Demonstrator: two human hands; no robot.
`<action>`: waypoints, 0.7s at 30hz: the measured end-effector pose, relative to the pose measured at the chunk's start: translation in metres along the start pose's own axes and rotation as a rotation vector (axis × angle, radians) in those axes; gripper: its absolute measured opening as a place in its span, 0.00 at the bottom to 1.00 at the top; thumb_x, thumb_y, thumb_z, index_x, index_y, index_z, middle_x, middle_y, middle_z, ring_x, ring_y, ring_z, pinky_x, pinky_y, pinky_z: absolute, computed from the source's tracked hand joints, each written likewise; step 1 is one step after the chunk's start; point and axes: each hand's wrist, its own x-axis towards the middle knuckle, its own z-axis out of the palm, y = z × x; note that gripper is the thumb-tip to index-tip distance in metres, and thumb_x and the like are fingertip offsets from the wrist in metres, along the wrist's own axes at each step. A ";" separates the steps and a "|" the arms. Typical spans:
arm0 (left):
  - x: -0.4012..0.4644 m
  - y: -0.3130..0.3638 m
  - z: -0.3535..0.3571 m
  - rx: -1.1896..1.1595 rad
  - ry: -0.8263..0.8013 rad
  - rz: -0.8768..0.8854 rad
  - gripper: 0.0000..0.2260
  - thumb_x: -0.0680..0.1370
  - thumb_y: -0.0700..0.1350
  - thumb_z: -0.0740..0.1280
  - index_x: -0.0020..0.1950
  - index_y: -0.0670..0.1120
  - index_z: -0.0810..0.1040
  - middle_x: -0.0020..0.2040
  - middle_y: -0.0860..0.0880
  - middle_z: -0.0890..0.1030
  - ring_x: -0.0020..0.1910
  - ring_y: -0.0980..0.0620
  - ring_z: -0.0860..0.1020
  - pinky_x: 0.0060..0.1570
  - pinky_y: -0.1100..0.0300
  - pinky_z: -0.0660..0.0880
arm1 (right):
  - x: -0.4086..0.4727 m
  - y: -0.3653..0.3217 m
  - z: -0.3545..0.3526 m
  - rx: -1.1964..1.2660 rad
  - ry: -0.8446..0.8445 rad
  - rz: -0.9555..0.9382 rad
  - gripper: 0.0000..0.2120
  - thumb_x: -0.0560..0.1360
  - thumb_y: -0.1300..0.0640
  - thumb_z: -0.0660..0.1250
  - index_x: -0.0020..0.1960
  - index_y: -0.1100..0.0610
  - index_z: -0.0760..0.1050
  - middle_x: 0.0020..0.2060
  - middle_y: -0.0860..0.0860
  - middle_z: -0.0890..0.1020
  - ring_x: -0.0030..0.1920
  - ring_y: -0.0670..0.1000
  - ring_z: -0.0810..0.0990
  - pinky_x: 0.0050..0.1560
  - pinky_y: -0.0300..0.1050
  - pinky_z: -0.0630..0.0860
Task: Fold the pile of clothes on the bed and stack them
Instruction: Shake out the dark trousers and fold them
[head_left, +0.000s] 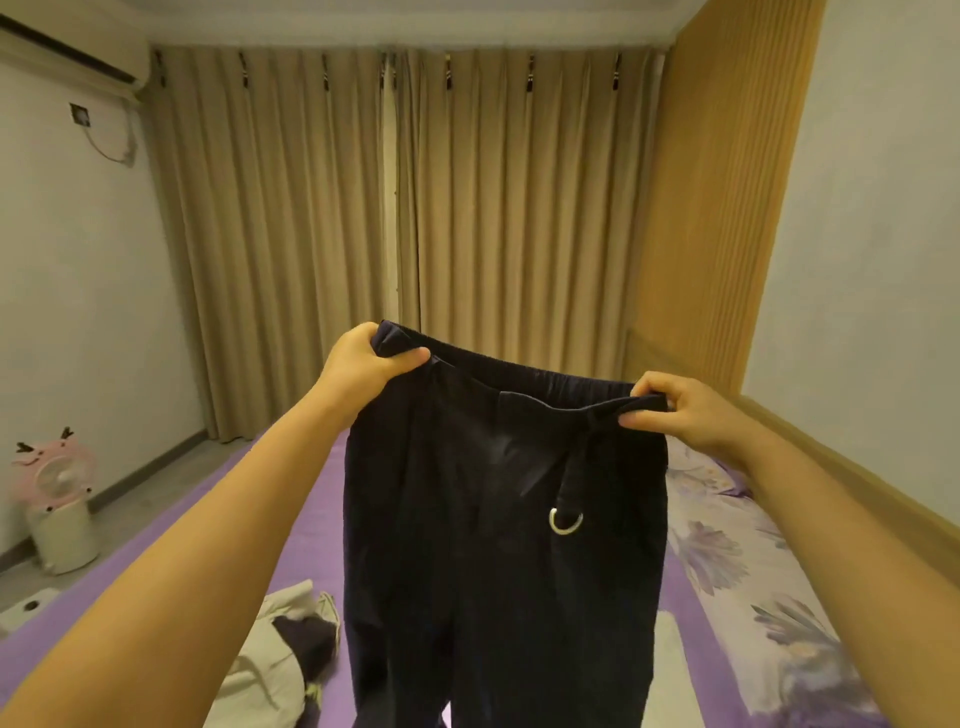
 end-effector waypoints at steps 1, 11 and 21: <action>0.000 0.002 -0.002 0.012 0.028 0.004 0.16 0.70 0.50 0.76 0.53 0.45 0.78 0.47 0.48 0.82 0.46 0.51 0.81 0.43 0.58 0.78 | 0.002 0.001 -0.002 0.009 0.014 0.007 0.07 0.72 0.60 0.72 0.46 0.61 0.76 0.37 0.51 0.81 0.40 0.45 0.82 0.41 0.37 0.78; 0.014 0.063 -0.044 0.238 -0.100 0.088 0.06 0.75 0.44 0.71 0.50 0.47 0.79 0.44 0.53 0.82 0.42 0.59 0.80 0.37 0.68 0.77 | 0.047 -0.044 -0.026 0.085 0.297 -0.171 0.07 0.75 0.60 0.68 0.47 0.49 0.72 0.42 0.50 0.77 0.45 0.50 0.78 0.42 0.41 0.76; 0.027 0.072 -0.038 -0.063 -0.044 -0.003 0.12 0.80 0.39 0.63 0.64 0.44 0.74 0.54 0.46 0.80 0.53 0.49 0.78 0.54 0.52 0.76 | 0.071 -0.089 -0.039 0.158 0.132 0.015 0.08 0.69 0.63 0.74 0.48 0.57 0.81 0.44 0.54 0.85 0.48 0.55 0.84 0.45 0.46 0.78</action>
